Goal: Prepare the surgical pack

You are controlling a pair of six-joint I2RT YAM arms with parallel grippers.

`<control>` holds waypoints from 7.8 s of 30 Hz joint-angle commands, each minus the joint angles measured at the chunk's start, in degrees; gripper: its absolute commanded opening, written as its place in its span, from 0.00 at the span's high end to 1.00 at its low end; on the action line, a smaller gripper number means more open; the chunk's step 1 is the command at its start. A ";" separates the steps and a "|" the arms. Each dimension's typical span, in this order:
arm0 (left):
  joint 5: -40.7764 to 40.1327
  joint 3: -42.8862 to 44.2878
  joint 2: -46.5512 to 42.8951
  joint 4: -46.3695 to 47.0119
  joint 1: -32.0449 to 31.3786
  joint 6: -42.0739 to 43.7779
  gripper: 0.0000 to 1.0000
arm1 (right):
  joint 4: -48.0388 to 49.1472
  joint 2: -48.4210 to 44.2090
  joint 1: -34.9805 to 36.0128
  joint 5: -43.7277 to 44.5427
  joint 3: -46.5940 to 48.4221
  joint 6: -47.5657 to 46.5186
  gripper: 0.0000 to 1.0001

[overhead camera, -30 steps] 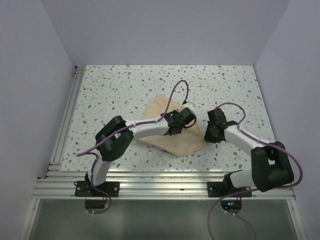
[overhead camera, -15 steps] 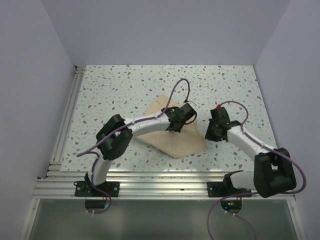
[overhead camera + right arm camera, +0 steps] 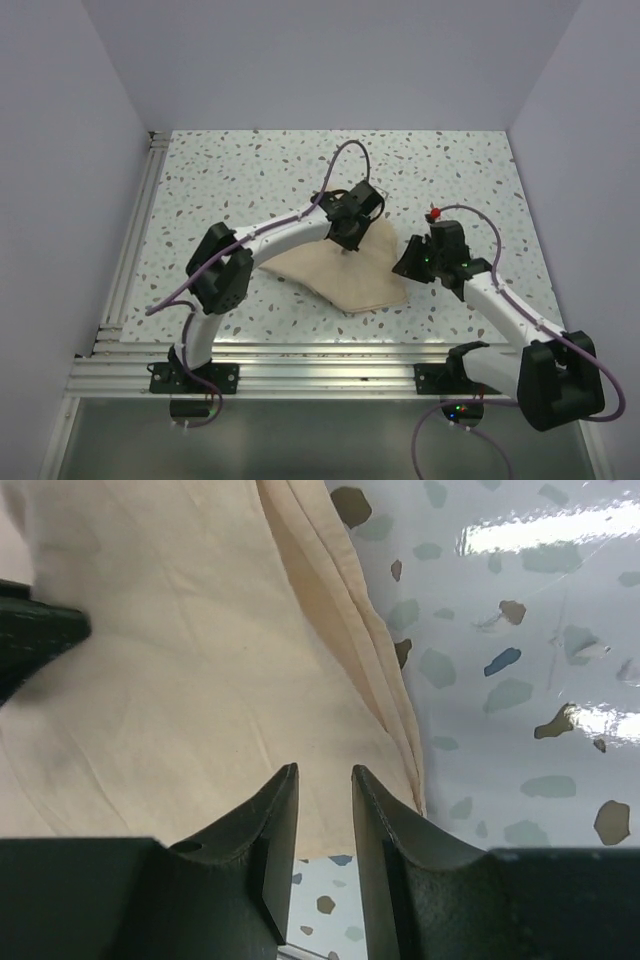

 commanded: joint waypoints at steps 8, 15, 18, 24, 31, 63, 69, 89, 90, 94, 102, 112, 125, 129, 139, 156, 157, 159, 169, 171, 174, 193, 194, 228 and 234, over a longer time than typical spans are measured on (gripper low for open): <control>13.97 7.87 -7.24 -1.09 3.85 0.60 1.00 | 13.46 8.22 0.27 -6.98 -1.59 2.71 0.69; 17.39 8.05 -8.92 -0.47 5.95 0.42 1.00 | 19.88 17.89 4.90 -3.82 2.10 5.69 0.70; 18.63 7.87 -9.36 0.05 6.66 0.42 1.00 | 21.73 19.57 8.34 -0.13 3.24 7.79 0.70; 20.12 6.03 -10.06 1.63 7.10 0.16 1.00 | 29.45 21.15 11.95 6.19 3.51 11.84 0.71; 21.01 6.11 -10.76 2.78 8.59 -0.63 1.00 | 41.14 25.19 14.59 9.62 2.45 17.82 0.74; 24.96 -1.17 -10.68 12.09 5.26 -2.83 1.00 | 54.71 30.13 18.55 17.45 -1.58 24.15 0.89; 25.31 -7.85 -11.03 19.82 3.41 -5.73 1.00 | 52.59 25.73 18.46 20.44 -8.08 24.33 0.87; 12.05 -26.31 -13.58 37.76 -5.73 -7.31 1.00 | -2.51 -0.81 14.95 29.94 -5.11 23.62 0.82; 10.82 -26.49 -13.23 38.11 -6.78 -7.22 1.00 | -4.52 -1.43 14.68 30.11 -4.93 23.89 0.78; 7.65 -27.63 -13.14 39.95 -9.15 -6.87 1.00 | -9.02 -5.73 13.45 32.92 -4.66 25.91 0.29; 4.13 -28.51 -17.09 39.70 -11.88 -4.41 0.67 | -14.99 -11.27 12.92 34.77 0.08 26.53 0.18; -2.28 -31.23 -24.47 33.91 -15.57 0.76 0.38 | -12.29 -10.76 12.83 31.70 3.24 28.10 0.11; -18.36 -35.46 -22.90 33.89 -19.53 8.68 0.15 | 7.21 0.14 11.17 27.83 -0.35 25.74 0.17; -19.42 -35.02 -20.62 35.30 -20.50 10.27 0.21 | 12.13 0.94 9.94 26.86 -3.33 23.72 0.21; -18.89 -33.01 -16.57 32.07 -21.99 8.69 0.21 | 14.70 4.71 7.30 25.10 -2.73 18.81 0.27; -24.35 -37.48 -15.16 28.97 -26.65 4.82 0.26 | 16.38 9.72 0.27 20.09 0.61 10.27 0.33; -24.43 -38.00 -14.98 29.41 -26.74 4.56 0.26 | 16.46 9.99 0.18 20.01 0.52 10.18 0.33; -25.40 -38.71 -14.28 29.85 -26.74 4.20 0.26 | 16.90 10.52 -0.08 20.09 0.26 10.18 0.33; -31.20 -39.06 -11.21 30.29 -27.53 3.58 0.29 | 26.48 13.59 -2.46 17.89 -3.61 11.41 0.36; -31.11 -39.06 -10.77 30.03 -27.62 3.59 0.37 | 26.66 14.82 -2.63 17.63 -2.74 10.97 0.41; -30.50 -39.15 -10.33 29.85 -27.70 3.94 0.51 | 26.74 16.67 -3.16 17.46 -1.59 10.44 0.56; -27.15 -36.16 -10.41 26.43 -26.13 6.83 1.00 | 21.30 14.82 -3.95 15.61 4.91 7.72 1.00; -28.55 -35.99 -10.41 25.99 -25.86 7.19 1.00 | 21.12 15.17 -4.04 15.52 5.70 7.63 1.00; -26.02 -34.75 -11.30 29.59 -28.49 4.20 1.00 | 18.13 14.04 -4.48 18.51 0.97 8.86 0.76; -25.75 -34.84 -12.43 29.67 -29.29 2.27 0.68 | 18.13 9.48 -4.83 18.51 -1.68 8.42 0.35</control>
